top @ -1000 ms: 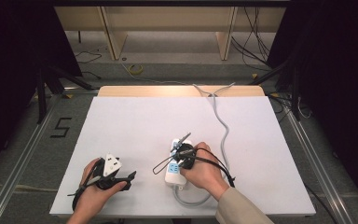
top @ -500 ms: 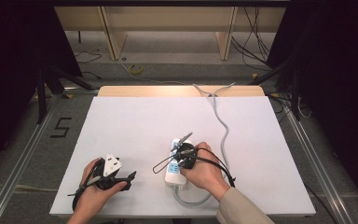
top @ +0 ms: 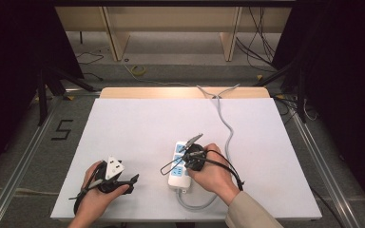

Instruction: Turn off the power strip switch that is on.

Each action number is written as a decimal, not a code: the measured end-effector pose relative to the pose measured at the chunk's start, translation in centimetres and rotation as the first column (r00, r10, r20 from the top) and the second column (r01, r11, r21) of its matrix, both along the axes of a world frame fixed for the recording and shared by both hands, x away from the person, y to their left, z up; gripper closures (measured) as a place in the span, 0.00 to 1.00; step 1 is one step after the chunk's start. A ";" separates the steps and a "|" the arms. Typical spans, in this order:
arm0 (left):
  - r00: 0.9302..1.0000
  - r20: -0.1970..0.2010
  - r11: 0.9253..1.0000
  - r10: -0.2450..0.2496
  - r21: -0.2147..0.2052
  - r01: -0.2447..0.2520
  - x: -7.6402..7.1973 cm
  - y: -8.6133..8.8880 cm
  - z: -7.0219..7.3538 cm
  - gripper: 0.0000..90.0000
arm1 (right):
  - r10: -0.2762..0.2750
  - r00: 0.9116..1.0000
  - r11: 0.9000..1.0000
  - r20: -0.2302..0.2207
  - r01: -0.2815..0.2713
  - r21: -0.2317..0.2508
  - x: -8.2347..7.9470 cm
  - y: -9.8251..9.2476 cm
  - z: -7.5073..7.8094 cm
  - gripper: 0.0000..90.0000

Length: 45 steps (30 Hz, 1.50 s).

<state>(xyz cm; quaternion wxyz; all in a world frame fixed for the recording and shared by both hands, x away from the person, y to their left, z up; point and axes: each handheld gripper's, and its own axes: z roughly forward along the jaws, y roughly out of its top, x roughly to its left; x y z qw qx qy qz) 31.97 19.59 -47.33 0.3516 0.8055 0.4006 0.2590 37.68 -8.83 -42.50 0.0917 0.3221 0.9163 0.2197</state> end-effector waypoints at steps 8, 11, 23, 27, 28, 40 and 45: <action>1.000 -0.001 1.000 0.001 0.000 -0.001 0.0 0.0 0.0 0.24 | -0.012 1.000 1.000 0.003 0.012 0.009 0.0 -0.9 0.1 1.00; 1.000 0.000 1.000 0.001 0.001 -0.001 0.0 0.0 0.0 0.24 | -0.017 1.000 1.000 0.004 0.017 0.012 0.0 -1.3 0.1 1.00; 1.000 0.000 1.000 0.002 -0.001 -0.002 0.0 0.0 0.0 0.24 | -0.035 0.999 0.999 0.010 0.035 0.021 -0.1 -2.8 0.3 1.00; 1.000 -0.001 1.000 0.002 -0.002 -0.002 0.0 0.0 0.0 0.24 | -0.053 0.999 0.998 0.012 0.052 0.031 -0.1 -3.6 0.3 1.00; 1.000 -0.002 1.000 0.003 -0.001 -0.003 0.0 0.0 0.0 0.24 | -0.054 0.999 0.998 0.011 0.053 0.031 -0.1 -3.7 0.3 1.00; 1.000 -0.004 1.000 0.004 -0.002 -0.004 0.0 0.0 0.0 0.24 | -0.101 0.995 0.994 0.006 0.101 0.036 0.0 -5.9 0.2 1.00; 1.000 -0.003 1.000 0.004 -0.003 -0.004 0.0 0.0 0.0 0.24 | -0.120 0.993 0.992 0.003 0.119 0.041 0.0 -6.7 0.2 1.00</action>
